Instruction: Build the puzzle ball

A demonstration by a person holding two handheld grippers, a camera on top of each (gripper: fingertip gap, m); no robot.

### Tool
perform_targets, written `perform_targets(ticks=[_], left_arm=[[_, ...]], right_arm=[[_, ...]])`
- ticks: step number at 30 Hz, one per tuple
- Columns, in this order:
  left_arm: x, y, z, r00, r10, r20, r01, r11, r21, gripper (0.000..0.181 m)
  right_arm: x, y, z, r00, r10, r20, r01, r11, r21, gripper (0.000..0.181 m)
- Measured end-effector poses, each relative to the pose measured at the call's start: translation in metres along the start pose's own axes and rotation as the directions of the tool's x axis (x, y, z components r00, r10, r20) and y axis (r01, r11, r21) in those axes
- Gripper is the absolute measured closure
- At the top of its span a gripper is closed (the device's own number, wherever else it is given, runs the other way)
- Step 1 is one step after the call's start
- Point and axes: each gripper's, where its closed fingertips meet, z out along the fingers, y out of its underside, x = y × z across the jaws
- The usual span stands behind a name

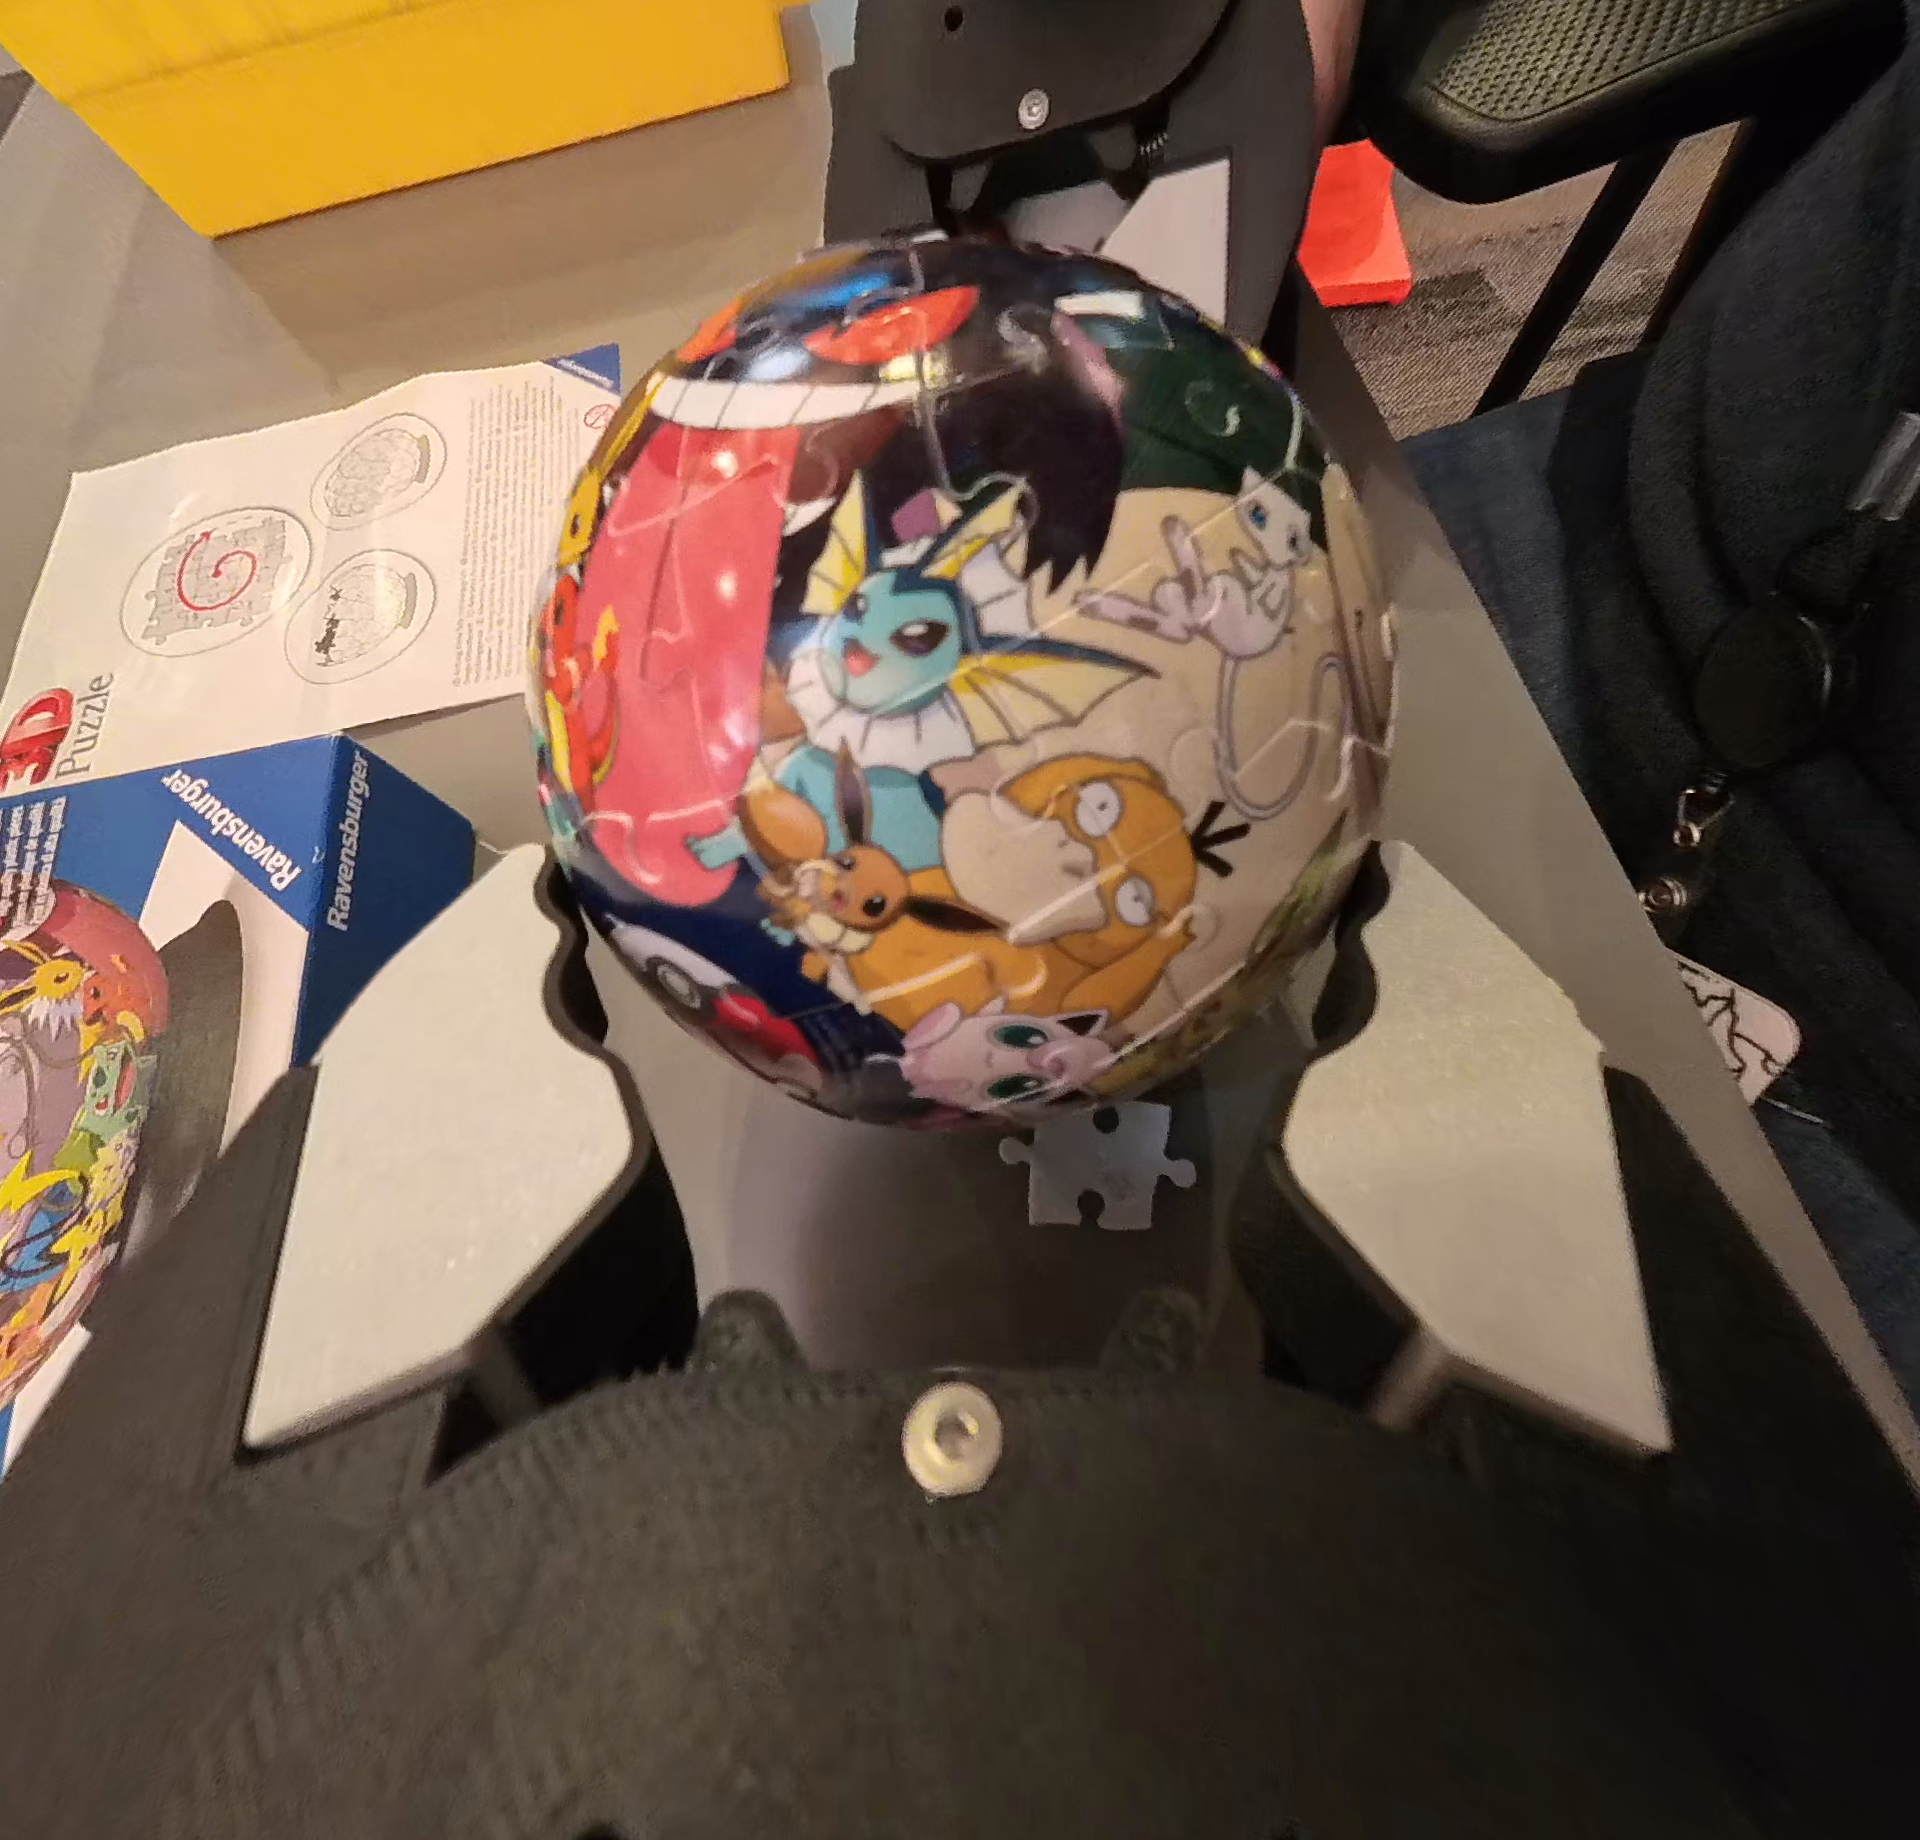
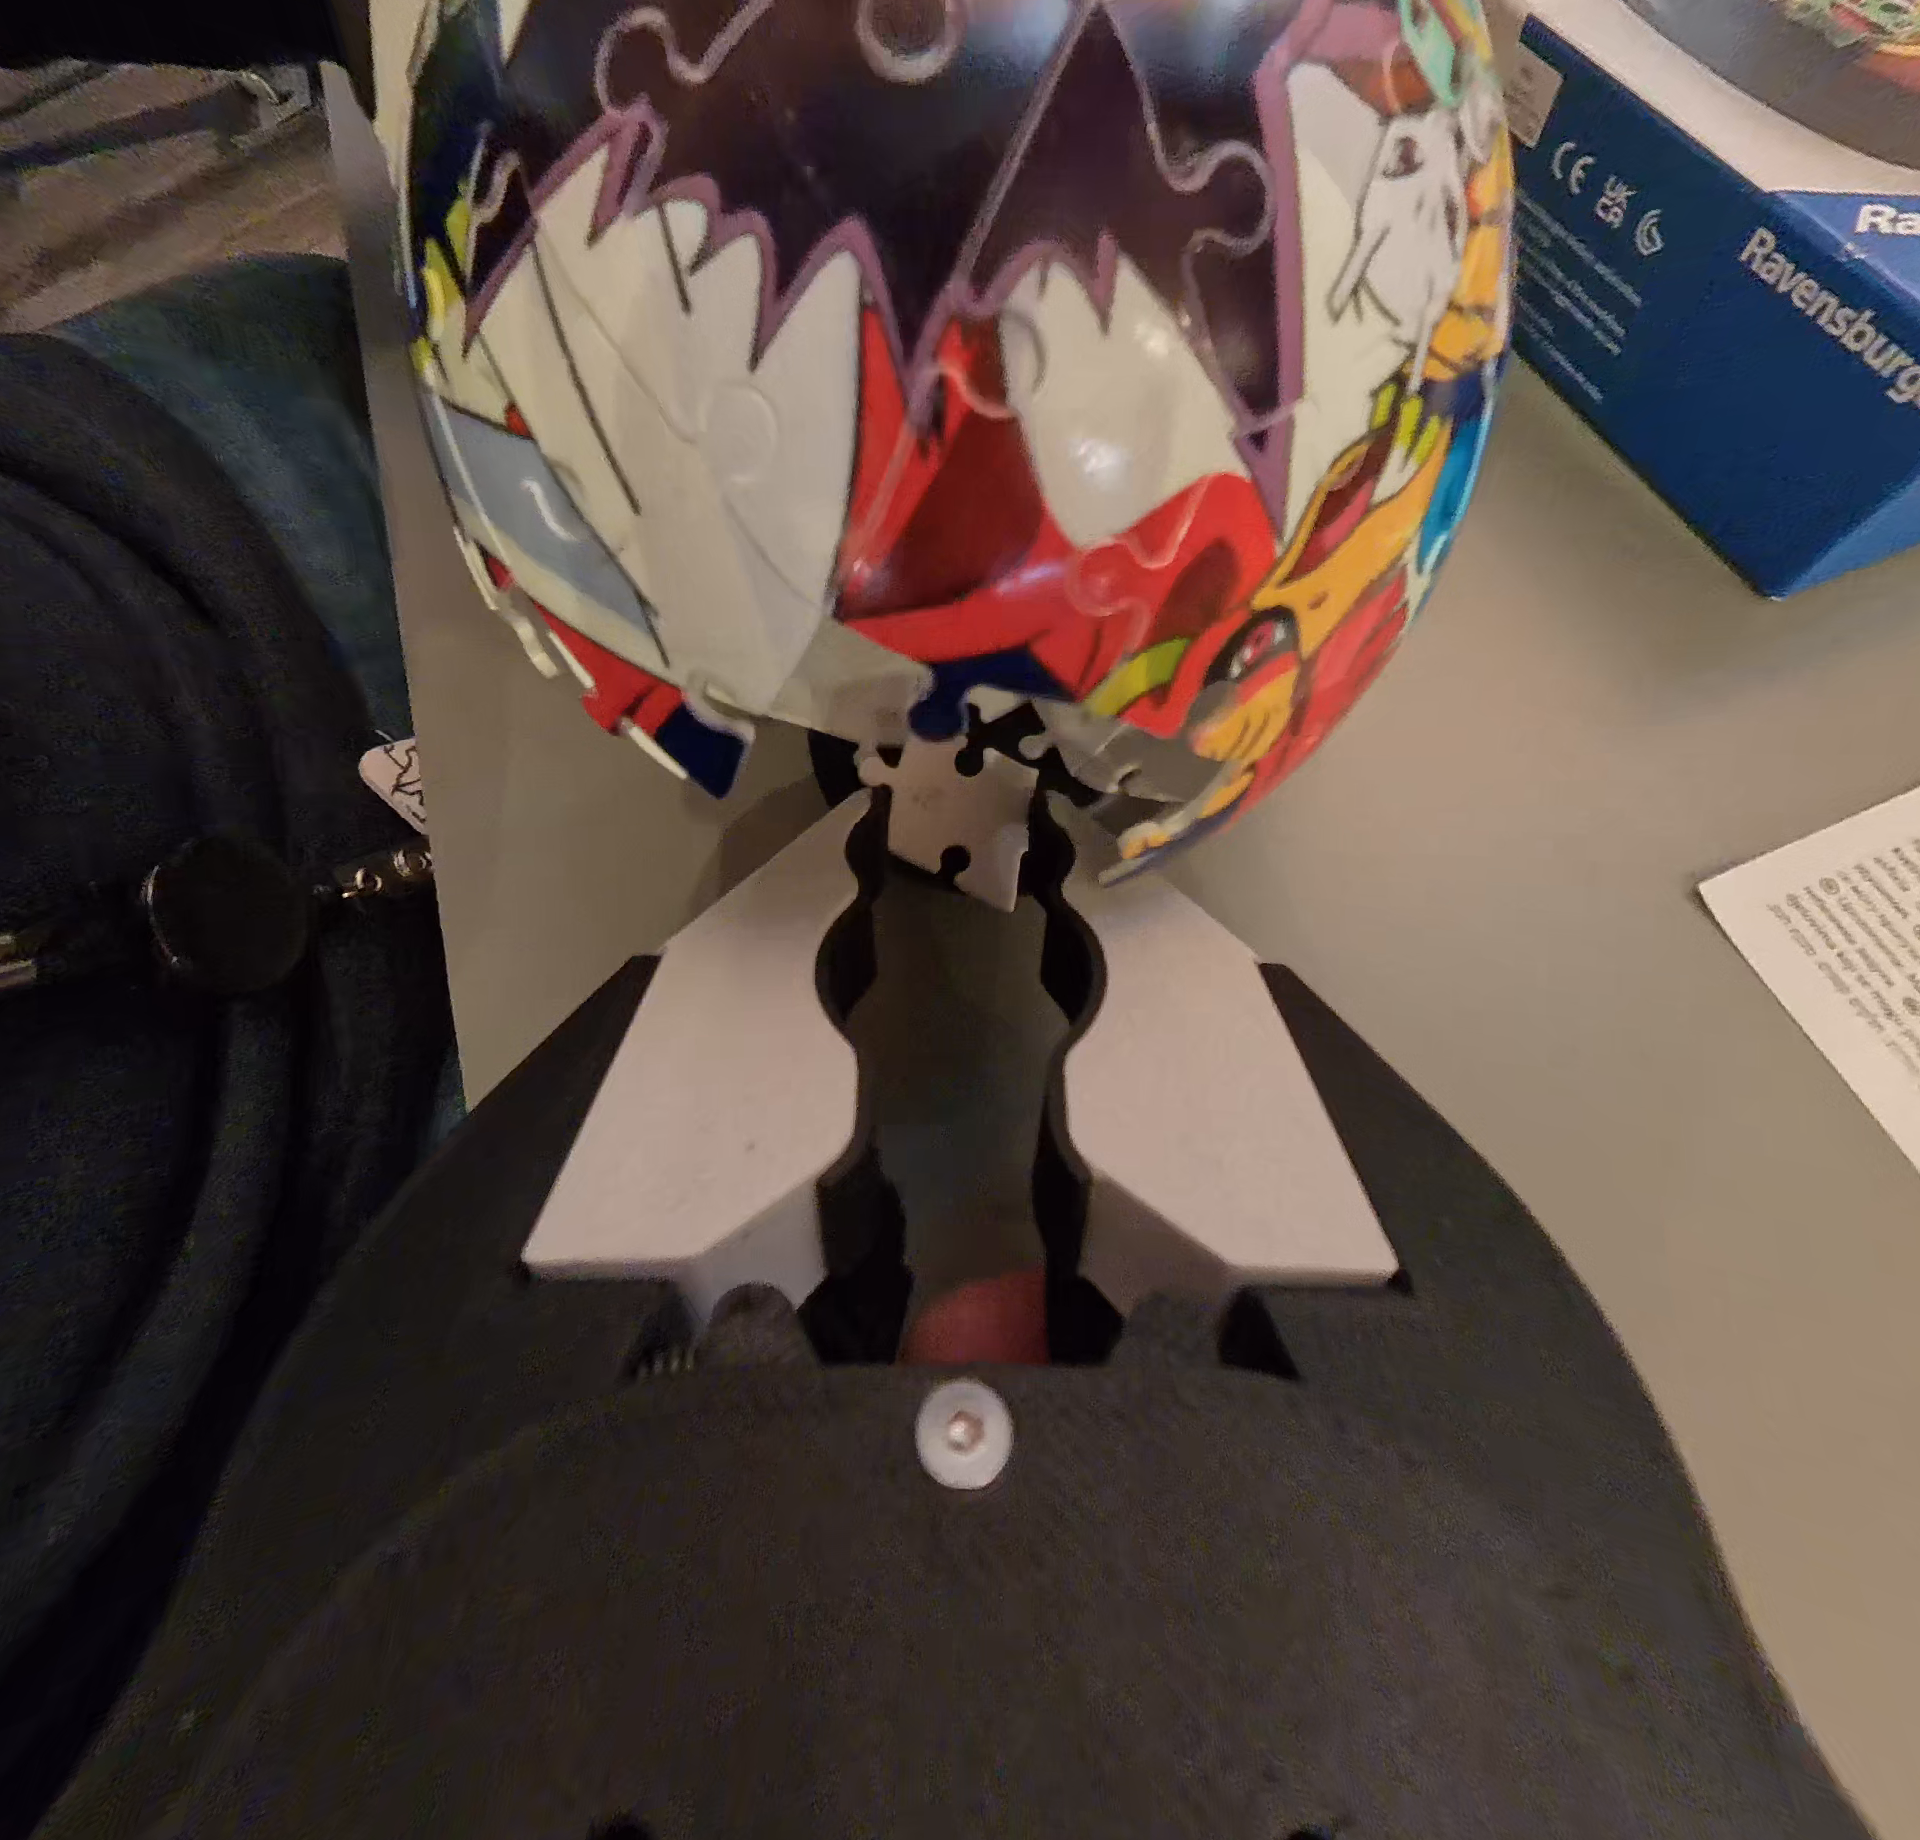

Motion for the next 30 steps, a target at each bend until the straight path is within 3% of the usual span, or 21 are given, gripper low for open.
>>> perform_targets(ticks=[13, 22, 30], left_arm=[[-0.002, 0.002, -0.004, 0.998, -0.01, 0.054, 0.012, 0.999, -0.033, 0.048], [-0.002, 0.003, -0.005, 0.998, -0.019, 0.068, 0.022, 0.999, -0.036, 0.048], [-0.001, 0.004, -0.005, 0.997, -0.02, 0.072, 0.023, 0.999, -0.042, 0.048]], right_arm=[[0.01, -0.004, 0.004, 0.998, -0.016, -0.064, 0.017, 1.0, 0.01, 0.154], [0.006, -0.004, -0.008, 1.0, -0.013, -0.026, 0.015, 0.998, 0.057, 0.144], [-0.008, -0.001, -0.015, 0.971, -0.24, 0.013, 0.238, 0.968, 0.077, 0.157]])
